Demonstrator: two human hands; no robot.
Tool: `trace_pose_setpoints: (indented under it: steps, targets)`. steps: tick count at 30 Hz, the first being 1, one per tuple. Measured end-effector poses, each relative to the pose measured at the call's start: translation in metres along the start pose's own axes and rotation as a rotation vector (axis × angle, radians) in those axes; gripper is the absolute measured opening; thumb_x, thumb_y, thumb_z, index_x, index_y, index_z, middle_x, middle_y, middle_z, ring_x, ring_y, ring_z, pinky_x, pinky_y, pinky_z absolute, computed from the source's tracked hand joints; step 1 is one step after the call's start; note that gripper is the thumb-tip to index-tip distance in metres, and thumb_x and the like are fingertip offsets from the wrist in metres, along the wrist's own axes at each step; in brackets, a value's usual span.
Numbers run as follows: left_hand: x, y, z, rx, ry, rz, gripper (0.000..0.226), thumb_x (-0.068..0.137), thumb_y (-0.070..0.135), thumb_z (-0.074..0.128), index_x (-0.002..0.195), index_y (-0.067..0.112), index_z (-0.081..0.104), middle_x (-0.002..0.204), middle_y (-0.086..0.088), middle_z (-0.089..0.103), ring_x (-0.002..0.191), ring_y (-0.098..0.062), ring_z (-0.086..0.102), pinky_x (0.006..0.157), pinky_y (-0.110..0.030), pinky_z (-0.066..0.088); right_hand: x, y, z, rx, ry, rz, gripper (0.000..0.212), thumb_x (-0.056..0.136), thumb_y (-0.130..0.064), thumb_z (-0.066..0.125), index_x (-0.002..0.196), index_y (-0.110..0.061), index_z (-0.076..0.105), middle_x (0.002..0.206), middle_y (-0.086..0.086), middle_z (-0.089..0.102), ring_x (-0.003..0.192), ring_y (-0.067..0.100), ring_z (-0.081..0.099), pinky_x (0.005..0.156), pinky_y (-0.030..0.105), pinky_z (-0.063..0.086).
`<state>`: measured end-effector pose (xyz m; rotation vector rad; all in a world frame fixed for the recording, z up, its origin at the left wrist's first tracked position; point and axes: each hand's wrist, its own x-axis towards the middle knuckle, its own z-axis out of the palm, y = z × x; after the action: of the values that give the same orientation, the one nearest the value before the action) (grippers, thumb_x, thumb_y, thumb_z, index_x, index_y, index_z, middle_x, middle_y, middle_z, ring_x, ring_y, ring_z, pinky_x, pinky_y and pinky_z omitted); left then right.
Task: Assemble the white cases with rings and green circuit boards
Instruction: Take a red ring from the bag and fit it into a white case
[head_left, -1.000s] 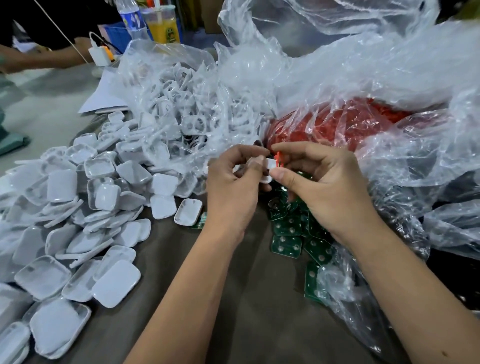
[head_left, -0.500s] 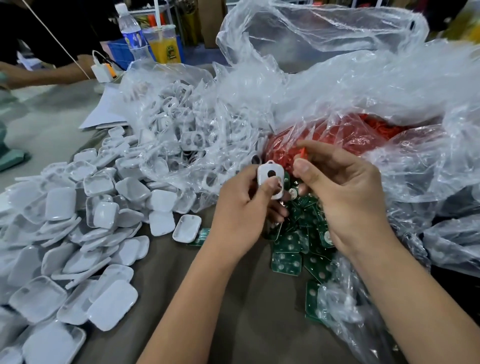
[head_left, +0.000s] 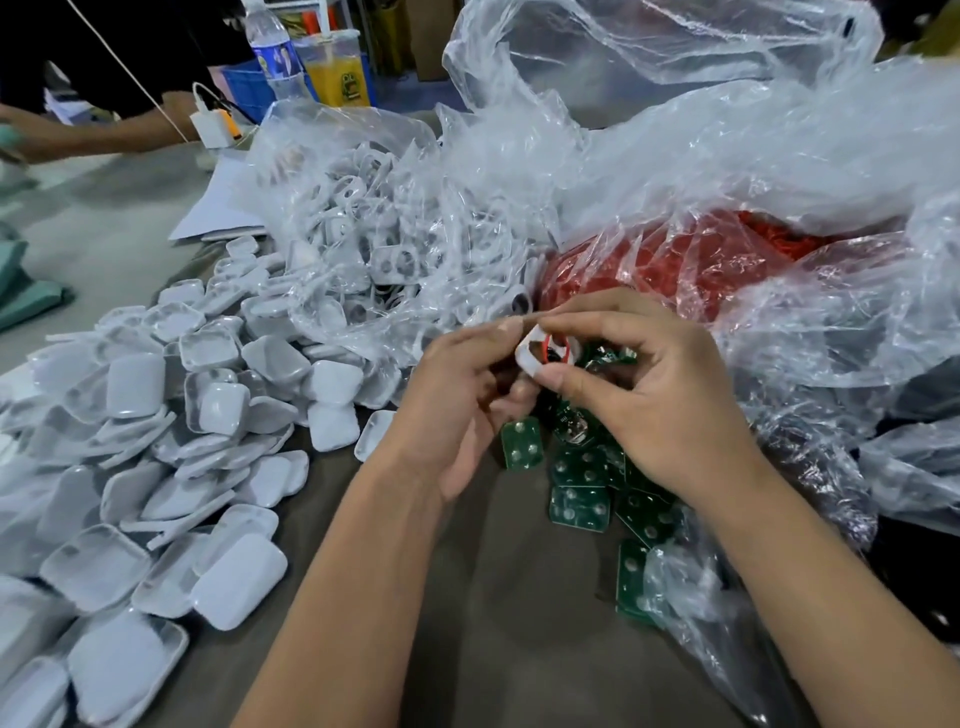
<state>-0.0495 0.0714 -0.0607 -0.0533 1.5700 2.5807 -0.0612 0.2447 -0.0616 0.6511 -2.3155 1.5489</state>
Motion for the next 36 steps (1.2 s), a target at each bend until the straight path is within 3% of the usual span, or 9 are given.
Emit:
trace_pose_setpoints:
  steps: [3, 7, 10, 14, 19, 21, 26, 32, 36]
  targets:
    - [0.0, -0.002, 0.005, -0.096, 0.009, 0.021, 0.027, 0.077, 0.002, 0.068, 0.103, 0.0, 0.073, 0.076, -0.009, 0.07, 0.059, -0.011, 0.06, 0.051, -0.015, 0.048, 0.001, 0.004, 0.0, 0.076, 0.084, 0.072, 0.033, 0.081, -0.028, 0.086, 0.113, -0.023, 0.079, 0.114, -0.012, 0.071, 0.108, 0.011, 0.07, 0.081, 0.034, 0.064]
    - [0.001, -0.01, 0.011, 0.125, 0.045, 0.099, 0.006, 0.092, 0.005, 0.069, 0.09, 0.008, 0.073, 0.079, -0.009, 0.071, 0.07, -0.013, 0.065, 0.066, -0.02, 0.054, 0.002, 0.006, -0.001, 0.033, 0.166, 0.079, 0.033, 0.082, -0.027, 0.087, 0.114, -0.024, 0.079, 0.112, -0.011, 0.072, 0.106, 0.012, 0.071, 0.09, 0.041, 0.061]
    - [0.001, -0.008, 0.012, 0.142, 0.118, 0.111, 0.014, 0.096, 0.01, 0.067, 0.084, 0.013, 0.074, 0.082, -0.01, 0.072, 0.073, -0.016, 0.065, 0.065, -0.022, 0.053, 0.002, 0.004, -0.001, 0.056, 0.12, 0.083, 0.036, 0.082, -0.028, 0.086, 0.117, -0.026, 0.078, 0.113, -0.01, 0.071, 0.107, 0.015, 0.07, 0.086, 0.043, 0.062]
    - [0.002, -0.004, 0.012, 0.153, 0.203, 0.158, 0.018, 0.099, 0.009, 0.064, 0.084, 0.011, 0.075, 0.081, -0.009, 0.072, 0.07, -0.017, 0.062, 0.061, -0.023, 0.053, 0.001, 0.0, 0.0, 0.012, 0.109, 0.026, 0.039, 0.08, -0.035, 0.085, 0.118, -0.033, 0.076, 0.115, -0.007, 0.069, 0.108, 0.009, 0.067, 0.095, 0.033, 0.057]
    - [-0.001, -0.004, 0.014, 0.225, 0.224, 0.165, 0.016, 0.099, 0.011, 0.065, 0.086, 0.008, 0.075, 0.089, -0.017, 0.075, 0.073, -0.02, 0.07, 0.068, -0.026, 0.059, 0.001, 0.001, 0.002, -0.057, 0.106, -0.013, 0.039, 0.082, -0.026, 0.087, 0.12, -0.026, 0.077, 0.11, -0.01, 0.066, 0.103, 0.007, 0.065, 0.075, 0.017, 0.054]
    - [-0.002, -0.004, 0.015, 0.239, 0.207, 0.161, 0.021, 0.099, 0.011, 0.066, 0.08, 0.013, 0.076, 0.085, -0.015, 0.075, 0.078, -0.026, 0.072, 0.07, -0.03, 0.06, 0.0, 0.002, 0.004, -0.106, 0.076, -0.025, 0.04, 0.082, -0.023, 0.088, 0.12, -0.025, 0.077, 0.107, -0.009, 0.066, 0.096, 0.007, 0.064, 0.073, 0.02, 0.053]
    - [-0.003, -0.004, 0.017, 0.249, 0.185, 0.15, 0.026, 0.1, 0.011, 0.063, 0.077, 0.014, 0.073, 0.076, -0.006, 0.071, 0.078, -0.026, 0.071, 0.069, -0.03, 0.06, -0.001, 0.002, 0.003, -0.131, 0.073, -0.022, 0.042, 0.078, -0.023, 0.091, 0.118, -0.028, 0.078, 0.102, -0.011, 0.067, 0.093, 0.004, 0.063, 0.077, 0.019, 0.053]
    - [-0.001, -0.007, 0.017, 0.276, 0.187, 0.154, 0.017, 0.102, 0.013, 0.061, 0.087, 0.01, 0.07, 0.077, -0.003, 0.067, 0.069, -0.013, 0.064, 0.065, -0.027, 0.057, 0.0, 0.0, 0.001, -0.053, 0.083, 0.021, 0.04, 0.078, -0.023, 0.09, 0.117, -0.024, 0.078, 0.098, -0.008, 0.069, 0.091, 0.012, 0.068, 0.077, 0.036, 0.062]
    - [-0.001, -0.008, 0.018, 0.329, 0.192, 0.177, 0.02, 0.101, 0.013, 0.063, 0.084, 0.014, 0.073, 0.069, 0.001, 0.066, 0.059, -0.009, 0.062, 0.057, -0.023, 0.053, 0.0, 0.0, 0.002, -0.076, 0.09, 0.024, 0.04, 0.077, -0.024, 0.09, 0.116, -0.026, 0.078, 0.096, -0.009, 0.068, 0.089, 0.012, 0.068, 0.077, 0.037, 0.062]
